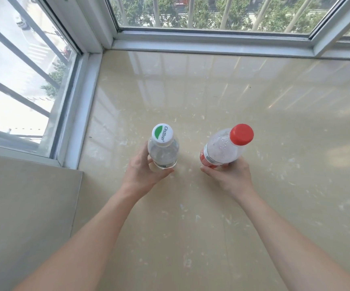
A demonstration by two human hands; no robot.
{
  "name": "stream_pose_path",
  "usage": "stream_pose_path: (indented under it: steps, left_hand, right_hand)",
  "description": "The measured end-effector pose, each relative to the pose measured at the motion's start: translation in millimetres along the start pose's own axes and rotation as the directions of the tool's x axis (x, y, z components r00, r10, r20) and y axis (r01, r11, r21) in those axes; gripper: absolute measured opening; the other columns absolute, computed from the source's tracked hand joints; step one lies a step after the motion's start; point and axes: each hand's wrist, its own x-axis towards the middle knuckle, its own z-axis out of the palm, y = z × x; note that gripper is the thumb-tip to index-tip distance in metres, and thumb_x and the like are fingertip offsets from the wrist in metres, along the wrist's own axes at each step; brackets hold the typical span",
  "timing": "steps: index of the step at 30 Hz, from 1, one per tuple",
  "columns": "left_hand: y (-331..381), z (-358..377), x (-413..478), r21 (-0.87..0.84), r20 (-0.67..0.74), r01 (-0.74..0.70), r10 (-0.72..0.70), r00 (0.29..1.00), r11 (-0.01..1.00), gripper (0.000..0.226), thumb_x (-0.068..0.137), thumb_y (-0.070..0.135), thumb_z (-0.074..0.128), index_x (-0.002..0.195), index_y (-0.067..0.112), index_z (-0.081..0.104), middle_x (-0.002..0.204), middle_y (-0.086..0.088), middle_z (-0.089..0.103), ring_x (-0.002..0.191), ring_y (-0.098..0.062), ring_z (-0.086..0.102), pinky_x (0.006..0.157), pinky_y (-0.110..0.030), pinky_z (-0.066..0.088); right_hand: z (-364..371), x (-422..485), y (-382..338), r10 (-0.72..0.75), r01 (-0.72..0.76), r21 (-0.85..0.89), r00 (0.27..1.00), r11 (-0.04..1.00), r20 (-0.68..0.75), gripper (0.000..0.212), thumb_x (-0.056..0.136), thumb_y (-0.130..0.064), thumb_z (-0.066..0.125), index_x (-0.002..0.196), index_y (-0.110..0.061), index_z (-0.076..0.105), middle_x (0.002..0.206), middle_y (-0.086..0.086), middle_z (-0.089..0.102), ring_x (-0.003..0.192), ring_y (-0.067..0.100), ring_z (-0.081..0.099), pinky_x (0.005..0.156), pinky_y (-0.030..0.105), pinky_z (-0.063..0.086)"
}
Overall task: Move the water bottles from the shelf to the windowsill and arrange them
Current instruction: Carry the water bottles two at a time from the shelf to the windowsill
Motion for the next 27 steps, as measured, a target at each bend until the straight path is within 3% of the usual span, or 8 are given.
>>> stream_pose_path:
  steps: [3,5,10,12,15,17,22,27]
  left_hand:
    - [-5.5,-1.4,-2.0,0.156,0.021,-0.079,0.077,0.997,0.985,0.083,0.066,0.033,0.088,0.136,0.022,0.045,0.112,0.018,0.054,0.106,-0.011,0.053,0.082,-0.021,0.037]
    - [-8.3,-11.2,-11.1,0.304,0.022,-0.120,0.119,0.993,0.945,0.087,0.069,0.036,0.085,0.141,0.021,0.037,0.127,0.008,0.052,0.111,-0.021,0.055,0.079,-0.028,0.039]
    - [13.8,-55.2,-50.8,0.655,-0.018,-0.187,0.263,0.965,0.732,0.086,0.075,0.048,0.072,0.146,0.012,0.038,0.138,-0.007,0.056,0.125,-0.025,0.054,0.101,-0.040,0.045]
    - [36.6,-74.6,-69.4,0.670,-0.074,-0.174,0.298,0.952,0.722,0.078,0.078,0.053,0.058,0.142,0.011,0.044,0.131,-0.006,0.060,0.120,-0.025,0.057,0.102,-0.041,0.045]
    - [81.2,-104.1,-102.3,0.662,-0.150,-0.167,0.348,0.925,0.730,0.075,0.077,0.056,0.045,0.136,0.010,0.051,0.124,-0.005,0.064,0.116,-0.024,0.059,0.101,-0.042,0.044]
    - [114.1,-122.2,-125.4,0.671,-0.164,-0.197,0.402,0.901,0.715,0.072,0.078,0.056,0.046,0.134,0.011,0.052,0.123,-0.003,0.064,0.117,-0.022,0.058,0.102,-0.042,0.042]
    - [197.1,-153.8,-174.2,0.697,-0.171,-0.240,0.482,0.859,0.676,0.066,0.081,0.056,0.044,0.134,0.017,0.052,0.130,0.002,0.061,0.125,-0.021,0.053,0.109,-0.044,0.038]
    - [267.1,-170.1,-218.3,0.718,-0.216,-0.269,0.572,0.791,0.642,0.060,0.081,0.052,0.053,0.131,0.019,0.056,0.128,0.004,0.062,0.120,-0.021,0.055,0.105,-0.041,0.041]
  right_hand:
    - [-3.9,-5.5,-1.9,0.017,-0.016,-0.056,1.000,0.998,0.023,0.059,0.061,-0.023,0.088,0.115,-0.026,0.063,0.110,-0.007,0.068,0.105,0.013,0.064,0.083,0.030,0.052]
    - [-14.6,-16.0,-8.8,0.003,0.011,-0.269,0.999,0.963,0.054,0.067,0.063,-0.041,0.075,0.126,-0.029,0.053,0.118,-0.007,0.057,0.108,0.015,0.057,0.083,0.038,0.052]
    - [-64.0,-50.8,-40.0,0.013,0.149,-0.747,0.979,0.648,0.206,0.090,0.082,-0.025,0.067,0.157,-0.023,0.017,0.146,-0.003,0.031,0.135,0.020,0.035,0.098,0.032,0.042]
    - [-84.2,-69.2,-62.1,-0.066,0.226,-0.806,0.972,0.548,0.227,0.086,0.079,-0.026,0.065,0.155,-0.026,0.026,0.144,-0.003,0.039,0.130,0.022,0.043,0.101,0.034,0.042]
    - [-112.5,-91.8,-96.6,-0.247,0.321,-0.849,0.940,0.420,0.233,0.076,0.058,-0.022,0.075,0.131,-0.021,0.058,0.117,0.002,0.061,0.102,0.028,0.064,0.083,0.040,0.053]
    - [-130.5,-109.0,-127.8,-0.342,0.355,-0.858,0.911,0.370,0.230,0.069,0.050,-0.023,0.080,0.117,-0.018,0.065,0.107,0.004,0.065,0.091,0.028,0.066,0.077,0.039,0.055]
    - [-168.1,-150.9,-212.8,-0.509,0.407,-0.865,0.832,0.294,0.218,0.058,0.059,-0.030,0.078,0.114,-0.018,0.066,0.106,0.003,0.067,0.096,0.028,0.065,0.081,0.039,0.053]
    - [-193.2,-194.7,-281.3,-0.642,0.438,-0.840,0.753,0.320,0.148,0.056,0.066,-0.034,0.079,0.118,-0.017,0.067,0.112,0.004,0.068,0.105,0.027,0.065,0.090,0.040,0.053]
